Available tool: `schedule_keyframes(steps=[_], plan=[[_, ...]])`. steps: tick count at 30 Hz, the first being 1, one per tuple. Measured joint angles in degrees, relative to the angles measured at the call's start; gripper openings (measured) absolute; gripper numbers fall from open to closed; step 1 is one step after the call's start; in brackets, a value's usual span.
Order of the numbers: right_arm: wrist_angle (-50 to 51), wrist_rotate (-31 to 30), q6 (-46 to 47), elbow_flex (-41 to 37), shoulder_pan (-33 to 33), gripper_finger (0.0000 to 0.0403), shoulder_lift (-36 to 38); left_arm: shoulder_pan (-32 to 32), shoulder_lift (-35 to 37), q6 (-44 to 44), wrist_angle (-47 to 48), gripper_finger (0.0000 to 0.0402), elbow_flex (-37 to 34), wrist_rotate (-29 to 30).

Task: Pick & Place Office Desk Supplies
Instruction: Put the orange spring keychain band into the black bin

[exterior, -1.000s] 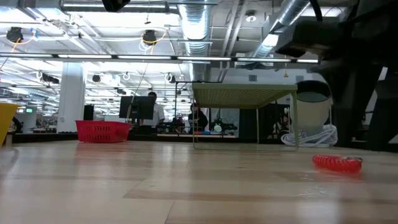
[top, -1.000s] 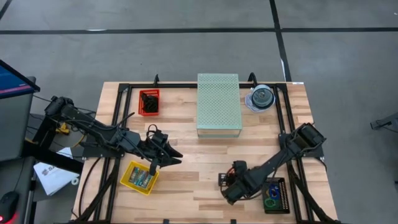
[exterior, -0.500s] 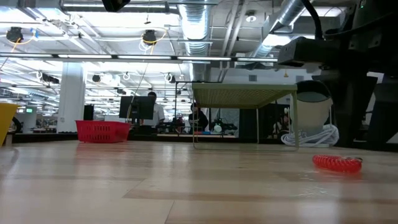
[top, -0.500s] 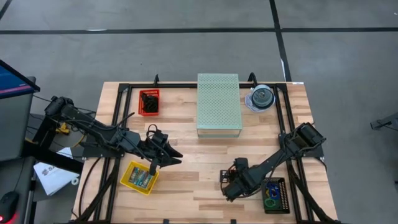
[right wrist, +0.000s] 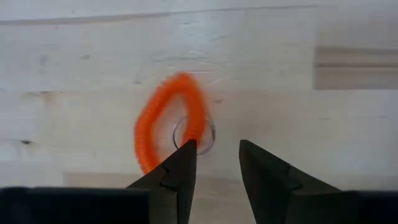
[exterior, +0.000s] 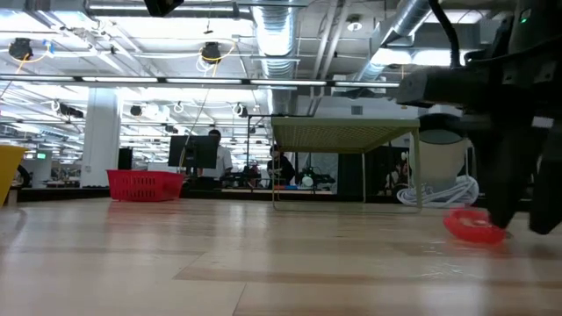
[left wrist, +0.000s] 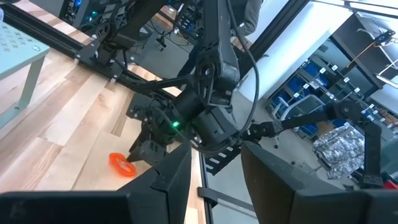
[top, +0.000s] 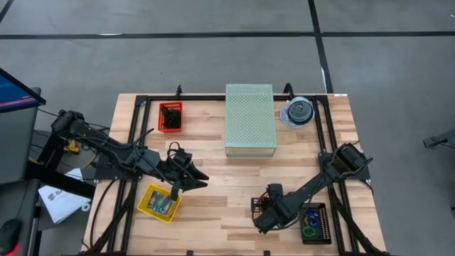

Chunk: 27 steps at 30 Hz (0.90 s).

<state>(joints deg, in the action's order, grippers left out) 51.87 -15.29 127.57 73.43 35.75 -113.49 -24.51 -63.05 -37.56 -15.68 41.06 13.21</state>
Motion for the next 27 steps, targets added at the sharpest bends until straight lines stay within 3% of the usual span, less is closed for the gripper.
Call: schedule_keyframes(steps=[10,14,20,27], plan=[[-1.72,-0.41,0.02,0.17,-0.53,0.0113,-1.73,0.00,0.00,-0.34,-0.74,0.0136,0.02,0.03],[-1.50,-0.17,0.00,0.13,-0.52,0.0088,-1.82,0.00,0.00,-0.44,-0.81,0.0136,0.02,0.02],[-1.64,-0.57,0.00,0.09,-0.44,0.0016,-1.86,0.00,0.00,-0.44,-0.81,0.0136,0.02,0.02],[0.97,-1.28,0.19,2.19,0.67,0.0016,-1.89,-0.13,0.00,-0.45,-0.83,0.0136,0.02,0.02]])
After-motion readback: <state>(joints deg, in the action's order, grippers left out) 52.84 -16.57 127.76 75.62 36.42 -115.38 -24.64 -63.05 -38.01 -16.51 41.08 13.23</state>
